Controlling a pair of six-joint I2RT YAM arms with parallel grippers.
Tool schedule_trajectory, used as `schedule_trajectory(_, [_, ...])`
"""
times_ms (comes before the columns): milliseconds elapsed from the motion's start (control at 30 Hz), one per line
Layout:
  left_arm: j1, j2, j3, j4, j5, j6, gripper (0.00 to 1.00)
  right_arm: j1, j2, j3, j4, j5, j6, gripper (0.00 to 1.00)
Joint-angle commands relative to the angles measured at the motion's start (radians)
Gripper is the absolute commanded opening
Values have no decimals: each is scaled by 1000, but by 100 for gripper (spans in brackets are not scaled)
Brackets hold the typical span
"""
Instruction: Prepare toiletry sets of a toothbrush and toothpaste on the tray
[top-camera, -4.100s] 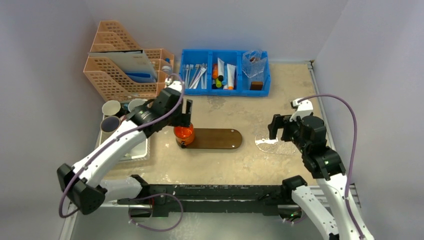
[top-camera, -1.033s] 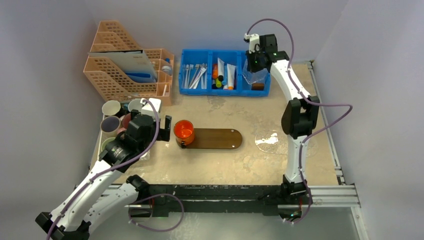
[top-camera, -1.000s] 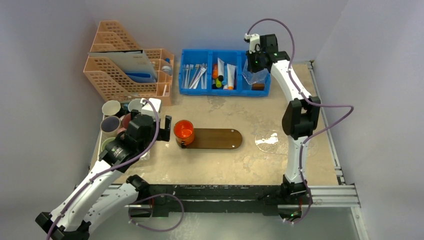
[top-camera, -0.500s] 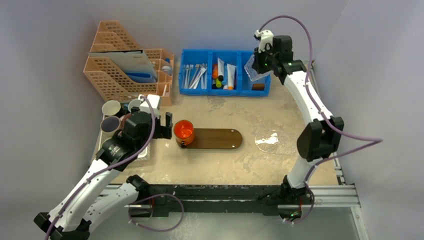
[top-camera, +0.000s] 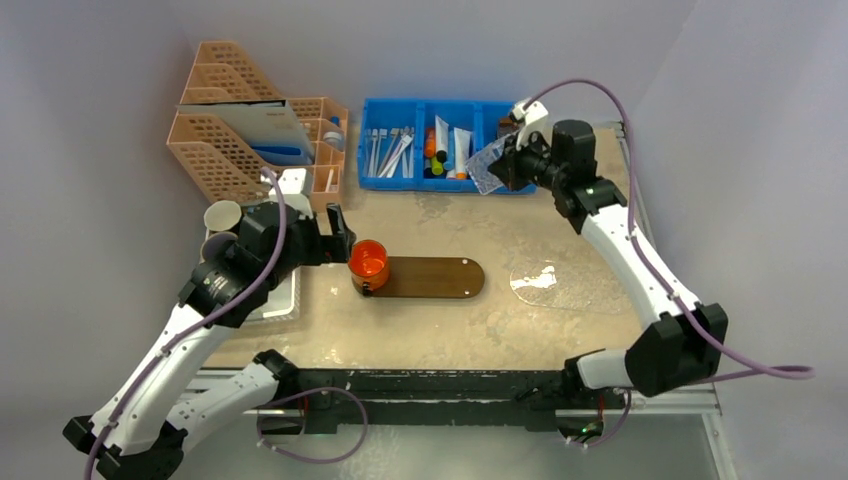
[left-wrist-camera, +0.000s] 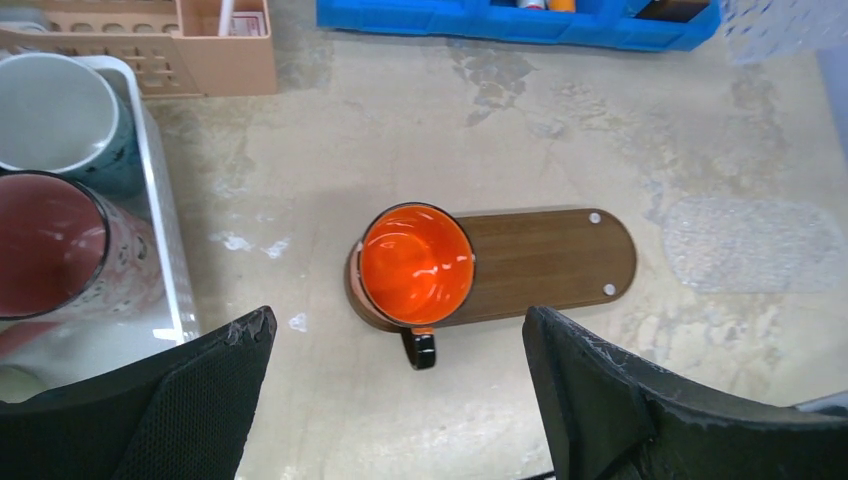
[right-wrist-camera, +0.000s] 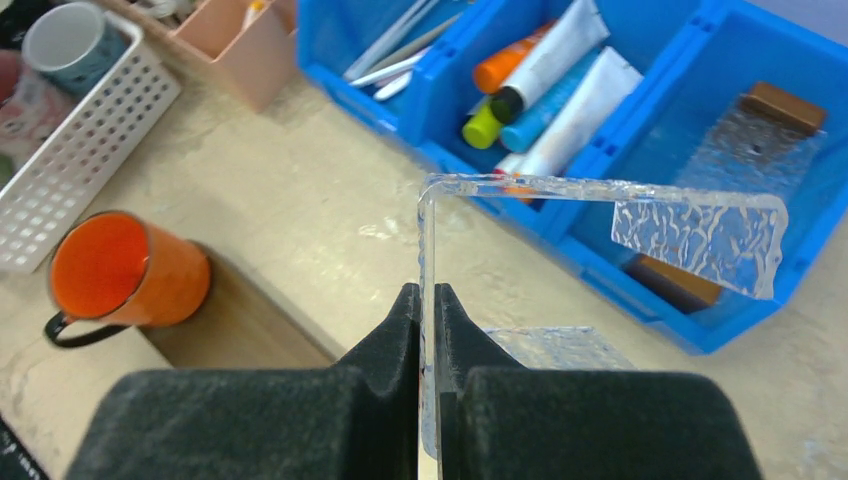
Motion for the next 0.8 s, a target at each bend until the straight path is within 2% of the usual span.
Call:
schedule_trajectory(0, [7, 19, 80, -51, 70, -108, 92, 41, -106, -102, 168, -98, 5, 0])
schedule_trajectory(133, [8, 46, 126, -72, 119, -136, 92, 90, -202, -213, 280, -97, -12, 0])
schedule_trajectory(267, [8, 93, 186, -89, 189, -141, 92, 141, -280, -308, 351, -101, -101, 0])
schedule_trajectory(600, [8, 259, 372, -88, 345, -149, 90, 202, -388, -422, 332, -161, -303, 0])
schedule_trajectory(767, [8, 356, 430, -29, 423, -186, 87, 209, -415, -462, 369, -203, -330, 0])
